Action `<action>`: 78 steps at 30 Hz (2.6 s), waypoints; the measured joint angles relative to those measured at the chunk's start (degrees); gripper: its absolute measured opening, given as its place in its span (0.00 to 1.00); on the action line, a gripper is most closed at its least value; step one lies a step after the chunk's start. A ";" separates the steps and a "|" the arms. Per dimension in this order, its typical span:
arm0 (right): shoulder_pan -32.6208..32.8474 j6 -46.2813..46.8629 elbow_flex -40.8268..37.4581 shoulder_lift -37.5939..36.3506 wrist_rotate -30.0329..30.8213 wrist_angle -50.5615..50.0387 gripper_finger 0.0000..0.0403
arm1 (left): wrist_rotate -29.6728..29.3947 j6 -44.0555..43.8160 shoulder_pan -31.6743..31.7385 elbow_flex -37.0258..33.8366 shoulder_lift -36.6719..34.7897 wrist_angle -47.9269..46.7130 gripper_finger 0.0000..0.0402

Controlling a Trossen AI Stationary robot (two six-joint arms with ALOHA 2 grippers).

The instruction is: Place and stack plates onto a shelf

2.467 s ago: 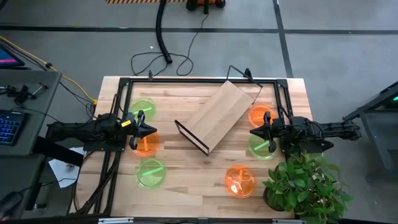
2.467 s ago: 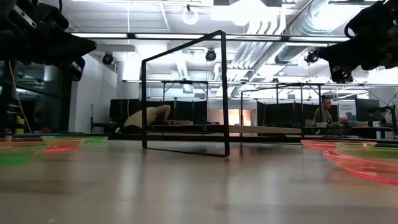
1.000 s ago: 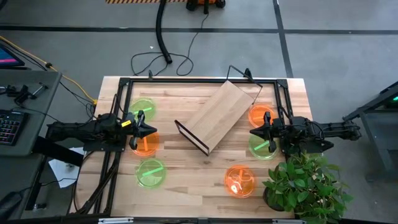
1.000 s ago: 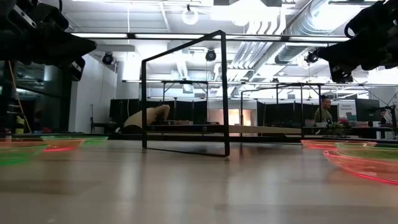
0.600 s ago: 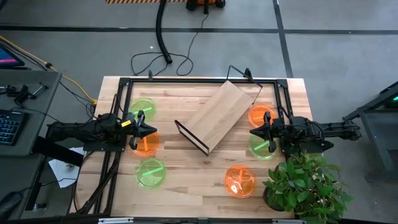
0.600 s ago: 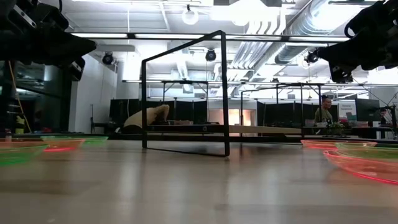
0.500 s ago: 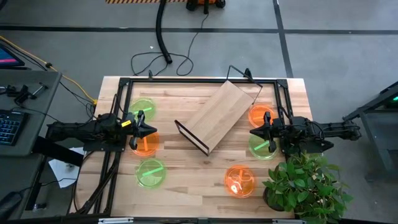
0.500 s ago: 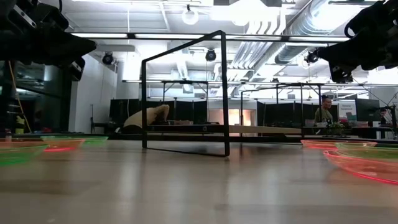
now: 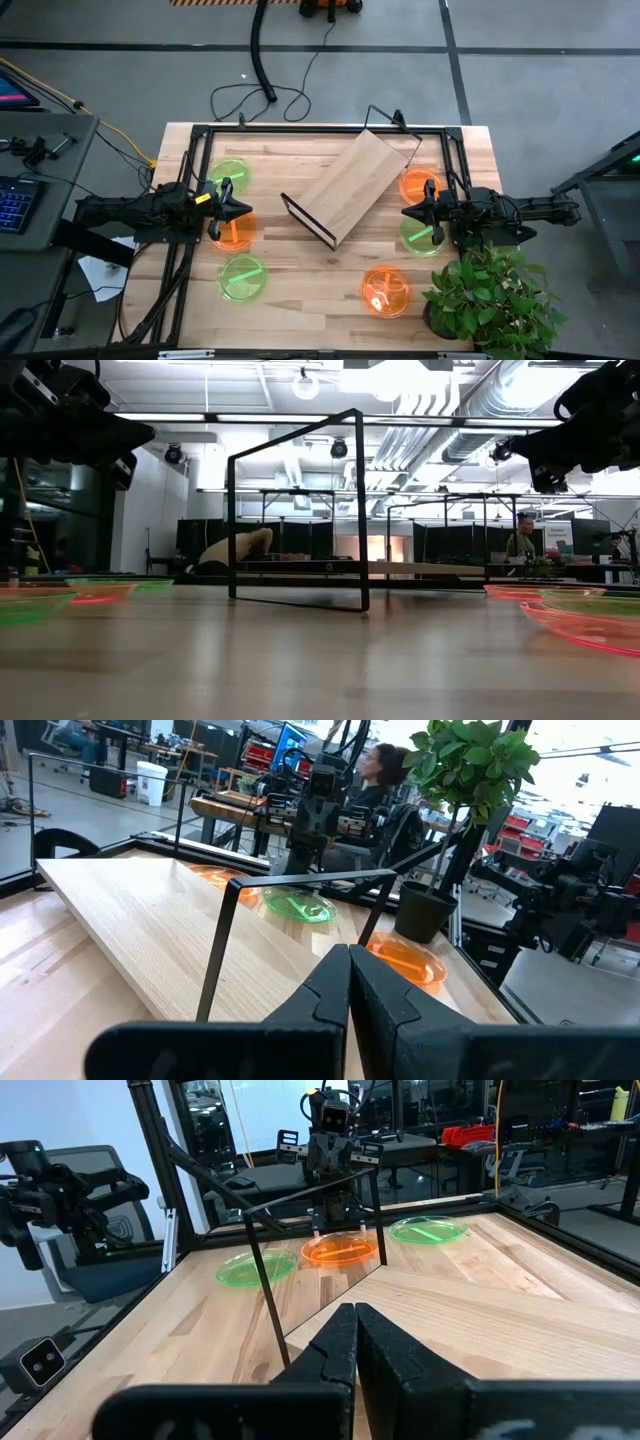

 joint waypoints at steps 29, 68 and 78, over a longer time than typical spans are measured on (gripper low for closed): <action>0.00 1.75 -0.06 0.00 0.55 1.99 0.00 | 0.00 0.00 -0.01 0.00 -0.02 -0.01 0.00; -6.11 55.37 38.88 35.65 50.04 -38.26 0.00 | 0.00 0.00 0.00 -0.02 -0.02 -0.02 0.00; -14.48 64.67 36.96 35.76 36.77 -46.02 0.00 | 0.00 0.00 0.00 0.00 -0.02 -0.02 0.00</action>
